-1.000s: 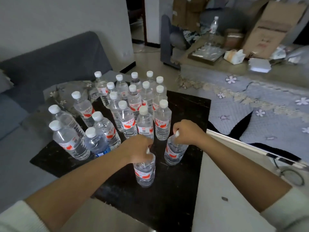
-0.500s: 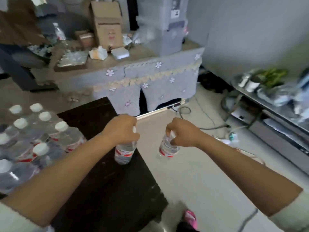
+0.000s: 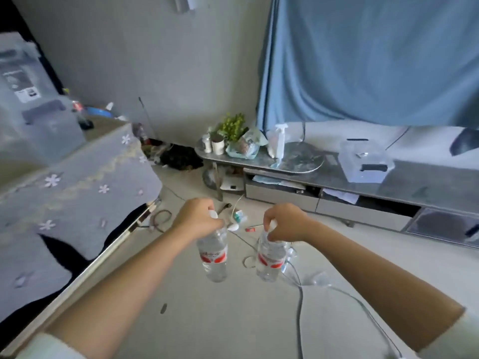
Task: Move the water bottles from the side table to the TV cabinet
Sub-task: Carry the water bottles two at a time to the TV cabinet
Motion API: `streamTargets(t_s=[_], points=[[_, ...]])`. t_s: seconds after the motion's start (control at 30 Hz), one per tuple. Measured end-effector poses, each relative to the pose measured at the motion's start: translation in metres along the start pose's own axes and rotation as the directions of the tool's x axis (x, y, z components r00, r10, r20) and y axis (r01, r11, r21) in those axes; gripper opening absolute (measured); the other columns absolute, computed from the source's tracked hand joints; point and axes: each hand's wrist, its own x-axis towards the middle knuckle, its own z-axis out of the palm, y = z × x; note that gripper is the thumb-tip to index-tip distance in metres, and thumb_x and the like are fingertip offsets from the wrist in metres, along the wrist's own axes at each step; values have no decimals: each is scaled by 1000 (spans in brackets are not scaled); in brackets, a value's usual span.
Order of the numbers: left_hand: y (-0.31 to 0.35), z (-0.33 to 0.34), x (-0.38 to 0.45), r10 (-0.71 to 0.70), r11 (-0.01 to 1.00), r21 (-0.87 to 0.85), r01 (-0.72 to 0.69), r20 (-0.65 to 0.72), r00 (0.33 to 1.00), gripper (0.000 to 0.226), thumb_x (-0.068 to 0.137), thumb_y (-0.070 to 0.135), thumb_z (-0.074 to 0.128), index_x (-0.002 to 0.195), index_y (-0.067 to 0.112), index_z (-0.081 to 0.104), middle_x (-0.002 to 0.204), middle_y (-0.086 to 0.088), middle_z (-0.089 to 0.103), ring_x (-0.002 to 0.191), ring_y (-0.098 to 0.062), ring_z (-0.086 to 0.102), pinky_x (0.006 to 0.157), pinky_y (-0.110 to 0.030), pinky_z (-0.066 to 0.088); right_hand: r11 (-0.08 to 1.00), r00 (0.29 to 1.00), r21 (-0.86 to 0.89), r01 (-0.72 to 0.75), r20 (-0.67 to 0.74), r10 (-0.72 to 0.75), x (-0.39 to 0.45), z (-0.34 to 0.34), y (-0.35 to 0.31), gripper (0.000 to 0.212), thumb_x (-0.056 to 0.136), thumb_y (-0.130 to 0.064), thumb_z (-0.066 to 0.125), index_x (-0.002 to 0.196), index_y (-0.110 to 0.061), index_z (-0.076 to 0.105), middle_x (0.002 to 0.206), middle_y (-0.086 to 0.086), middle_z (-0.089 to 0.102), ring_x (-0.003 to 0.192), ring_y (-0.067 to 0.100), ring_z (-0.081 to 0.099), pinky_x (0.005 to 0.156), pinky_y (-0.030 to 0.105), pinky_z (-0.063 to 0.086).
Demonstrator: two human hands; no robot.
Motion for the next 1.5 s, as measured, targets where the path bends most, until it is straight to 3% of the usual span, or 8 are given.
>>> streamTargets(t_s=[0.33, 0.47, 0.6, 0.73, 0.9, 1.07, 1.27, 1.5], points=[[229, 129, 103, 220, 975, -50, -215, 120, 968, 32, 76, 22, 66, 56, 22, 41, 64, 7, 45, 75, -19, 49, 50, -21, 30, 926, 915, 77, -370, -140, 378, -32, -76, 246, 24, 81, -15, 62, 105, -13, 66, 112, 8, 54, 92, 22, 50, 75, 26, 42], [309, 160, 148, 336, 942, -60, -331, 142, 931, 31, 75, 18, 66, 56, 22, 43, 62, 7, 46, 73, -19, 48, 49, -21, 29, 860, 837, 161, -485, -200, 510, -37, -105, 336, 24, 81, -16, 64, 105, -12, 67, 98, 3, 45, 90, 19, 46, 73, 22, 38], [369, 181, 189, 415, 909, -52, -412, 176, 893, 25, 75, 16, 67, 58, 20, 49, 70, -1, 54, 75, -21, 50, 53, -21, 32, 812, 793, 215, -543, -187, 579, -33, -127, 400, 22, 80, -13, 64, 101, -9, 69, 91, 1, 50, 84, 15, 45, 54, 16, 34], [430, 213, 243, 497, 860, -12, -510, 243, 833, 4, 77, 16, 66, 76, 12, 66, 84, -3, 60, 81, -20, 53, 67, -24, 40, 763, 755, 251, -595, -149, 638, -22, -151, 469, 23, 82, -13, 64, 104, -8, 68, 107, 9, 62, 85, 15, 48, 71, 22, 41], [501, 252, 302, 577, 793, 3, -610, 318, 752, 15, 78, 17, 66, 88, 8, 72, 93, -4, 62, 81, -17, 51, 66, -23, 38, 683, 668, 300, -666, -169, 725, -17, -176, 539, 27, 77, -8, 62, 103, -8, 69, 104, 8, 62, 87, 17, 51, 56, 18, 36], [578, 292, 344, 641, 729, -3, -684, 350, 683, 10, 81, 22, 66, 84, 12, 68, 101, -8, 67, 80, -16, 50, 69, -22, 37, 555, 512, 430, -712, -222, 830, -16, -193, 607, 29, 75, -5, 60, 102, -7, 69, 118, 11, 61, 104, 27, 59, 72, 17, 34], [672, 343, 371, 642, 715, -28, -699, 421, 640, 8, 81, 22, 65, 80, 14, 64, 82, -4, 60, 81, -20, 56, 67, -23, 38, 427, 389, 494, -758, -183, 903, -35, -226, 695, 27, 75, -5, 59, 99, -6, 71, 109, 14, 68, 101, 28, 62, 68, 19, 37], [784, 411, 374, 595, 706, -30, -707, 567, 570, 23, 75, 16, 66, 59, 22, 50, 85, -4, 61, 87, -23, 60, 69, -28, 48, 451, 413, 459, -765, -187, 891, -83, -263, 816, 28, 77, -6, 59, 102, -6, 70, 104, 11, 67, 88, 21, 54, 50, 18, 31]])
